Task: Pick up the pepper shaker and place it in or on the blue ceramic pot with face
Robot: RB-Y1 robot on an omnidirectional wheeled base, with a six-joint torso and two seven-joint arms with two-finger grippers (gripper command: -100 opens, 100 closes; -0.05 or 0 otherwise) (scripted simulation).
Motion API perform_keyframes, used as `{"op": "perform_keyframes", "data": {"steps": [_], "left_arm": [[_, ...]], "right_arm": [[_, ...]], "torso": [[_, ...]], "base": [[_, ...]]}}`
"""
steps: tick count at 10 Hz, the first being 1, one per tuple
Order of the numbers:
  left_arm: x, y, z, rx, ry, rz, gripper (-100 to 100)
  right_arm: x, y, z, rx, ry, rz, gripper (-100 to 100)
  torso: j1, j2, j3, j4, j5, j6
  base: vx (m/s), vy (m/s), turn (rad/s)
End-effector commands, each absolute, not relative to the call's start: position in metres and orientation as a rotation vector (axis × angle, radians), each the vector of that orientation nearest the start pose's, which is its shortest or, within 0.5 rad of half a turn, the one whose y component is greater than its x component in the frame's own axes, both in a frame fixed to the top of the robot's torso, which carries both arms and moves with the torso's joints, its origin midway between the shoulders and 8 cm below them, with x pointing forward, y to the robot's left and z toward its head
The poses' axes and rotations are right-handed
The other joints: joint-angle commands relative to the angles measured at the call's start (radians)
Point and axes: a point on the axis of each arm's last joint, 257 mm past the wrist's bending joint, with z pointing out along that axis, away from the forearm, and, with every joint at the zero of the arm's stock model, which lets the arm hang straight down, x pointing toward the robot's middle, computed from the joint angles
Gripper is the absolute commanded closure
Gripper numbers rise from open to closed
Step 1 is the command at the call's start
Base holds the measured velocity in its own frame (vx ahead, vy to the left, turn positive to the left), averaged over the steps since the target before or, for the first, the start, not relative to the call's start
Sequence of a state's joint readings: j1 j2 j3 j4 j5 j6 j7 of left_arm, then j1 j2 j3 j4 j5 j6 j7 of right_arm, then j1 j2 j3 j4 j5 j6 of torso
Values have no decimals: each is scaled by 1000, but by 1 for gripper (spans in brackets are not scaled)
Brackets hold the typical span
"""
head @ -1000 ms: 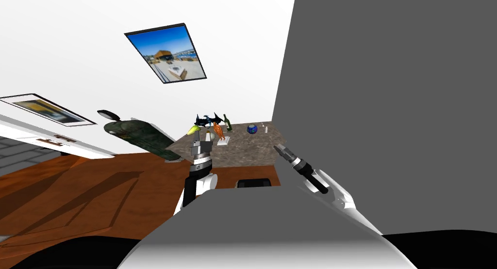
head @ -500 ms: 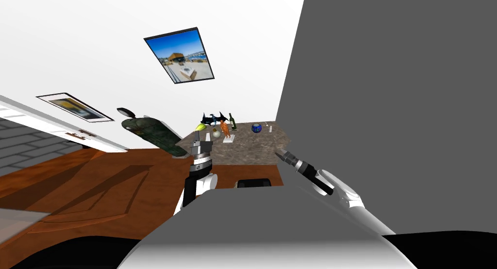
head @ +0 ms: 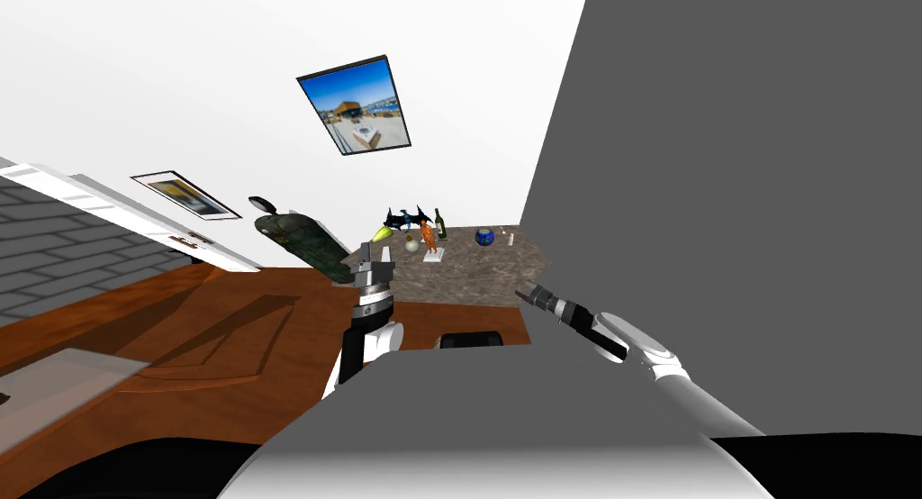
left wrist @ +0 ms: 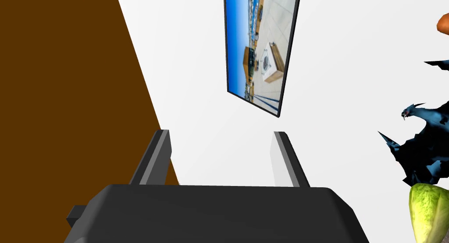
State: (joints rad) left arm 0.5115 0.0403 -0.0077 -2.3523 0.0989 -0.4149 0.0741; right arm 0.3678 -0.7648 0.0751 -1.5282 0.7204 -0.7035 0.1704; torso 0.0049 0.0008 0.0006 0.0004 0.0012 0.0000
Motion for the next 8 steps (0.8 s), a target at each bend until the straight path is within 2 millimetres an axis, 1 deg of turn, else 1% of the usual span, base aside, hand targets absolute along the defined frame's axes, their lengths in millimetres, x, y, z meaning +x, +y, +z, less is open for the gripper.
{"op": "perform_keyframes", "data": {"steps": [1, 2, 4, 5, 7, 8], "left_arm": [[342, 283, 37, -739, 583, -1438, 0], [342, 283, 37, -739, 583, -1438, 0], [342, 283, 37, -739, 583, -1438, 0], [342, 283, 37, -739, 583, -1438, 0], [342, 283, 37, -739, 583, -1438, 0], [342, 283, 37, -739, 583, -1438, 0]], "right_arm": [[348, -327, -331, -543, 1893, 487, -100], [343, -341, -343, -545, 1932, 460, -100], [342, -344, -345, -541, 1938, 457, -100], [336, -363, -356, -657, 1981, 395, -100], [331, -374, -365, -642, 2010, 379, -100], [326, -392, -371, -764, 2039, 320, -100]], "torso": [[0, 0, 0, 0, 0, 0], [1, 0, 0, 0, 0, -1], [-2, 0, 0, 0, 0, 0], [-4, 0, 0, 0, -1, 0], [-3, 0, 0, 0, 0, 0], [-5, 0, 0, 0, -1, 1]], "base": [[-10, 105, 174], [-10, 89, 99], [-6, 27, -15], [0, 62, 220], [-7, 24, 14], [18, 8, 71]]}}
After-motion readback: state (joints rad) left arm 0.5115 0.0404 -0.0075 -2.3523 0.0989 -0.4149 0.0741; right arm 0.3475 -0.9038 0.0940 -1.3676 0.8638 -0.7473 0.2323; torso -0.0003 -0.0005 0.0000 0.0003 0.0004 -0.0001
